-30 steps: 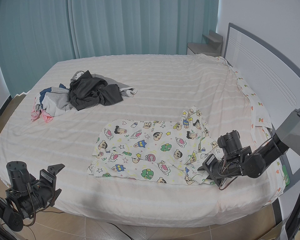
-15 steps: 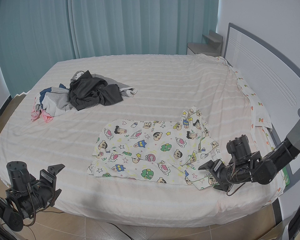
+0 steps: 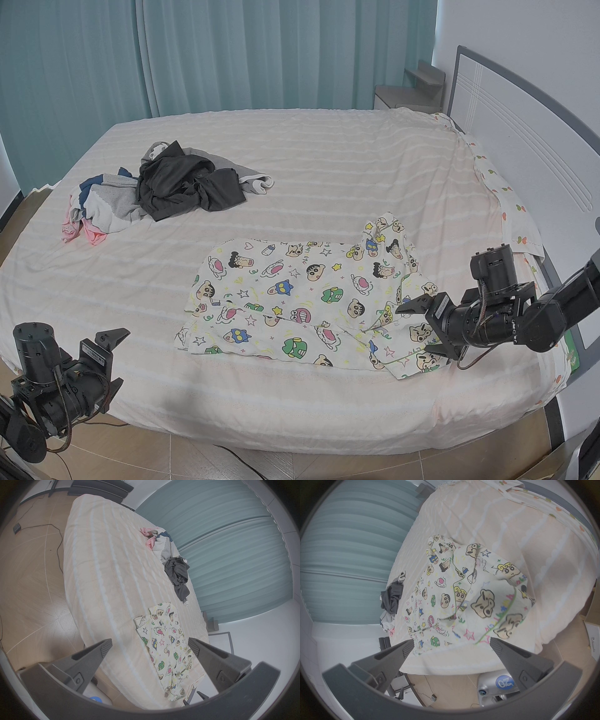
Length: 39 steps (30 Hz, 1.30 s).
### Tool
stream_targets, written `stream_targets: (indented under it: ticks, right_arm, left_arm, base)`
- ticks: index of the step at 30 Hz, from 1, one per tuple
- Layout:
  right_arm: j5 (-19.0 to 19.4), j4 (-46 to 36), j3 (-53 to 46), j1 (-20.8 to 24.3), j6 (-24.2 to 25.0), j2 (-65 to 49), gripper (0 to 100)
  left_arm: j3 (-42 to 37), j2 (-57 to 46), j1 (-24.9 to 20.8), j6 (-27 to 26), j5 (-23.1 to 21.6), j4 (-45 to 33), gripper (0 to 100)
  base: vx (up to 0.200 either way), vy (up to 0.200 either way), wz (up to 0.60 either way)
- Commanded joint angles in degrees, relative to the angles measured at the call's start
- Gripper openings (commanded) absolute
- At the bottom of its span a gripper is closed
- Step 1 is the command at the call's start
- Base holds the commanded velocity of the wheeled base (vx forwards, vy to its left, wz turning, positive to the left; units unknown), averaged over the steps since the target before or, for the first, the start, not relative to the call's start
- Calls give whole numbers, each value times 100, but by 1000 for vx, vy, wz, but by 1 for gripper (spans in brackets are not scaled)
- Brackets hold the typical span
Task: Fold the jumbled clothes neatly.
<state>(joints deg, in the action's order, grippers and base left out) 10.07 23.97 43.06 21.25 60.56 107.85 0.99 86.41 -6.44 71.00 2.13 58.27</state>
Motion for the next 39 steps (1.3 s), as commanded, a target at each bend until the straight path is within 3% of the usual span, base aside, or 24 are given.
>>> stream_targets:
  ticks: [1, 8, 15, 25, 39]
  right_arm:
    - [57, 117, 563, -288, -9, 992, 100]
    - [-67, 275, 924, -604, -27, 1748, 100]
    - [-67, 284, 933, -736, -62, 1739, 100]
    - [-23, 214, 247, -886, -9, -203, 100]
    - [-58, 214, -1722, -868, -36, -3499, 100]
  left_arm:
    - [-90, 8, 2, 2, -2, 0, 100]
    - [-90, 8, -7, 2, -2, 0, 100]
    - [-90, -10, -7, 11, -2, 18, 100]
    - [-90, -915, -16, 11, -108, -185, 100]
    - [-90, -2058, -24, 125, -1083, -958, 100]
  base:
    - [0, 0, 0]
    - [0, 0, 0]
    - [0, 0, 0]
    - [0, 0, 0]
    - [0, 0, 0]
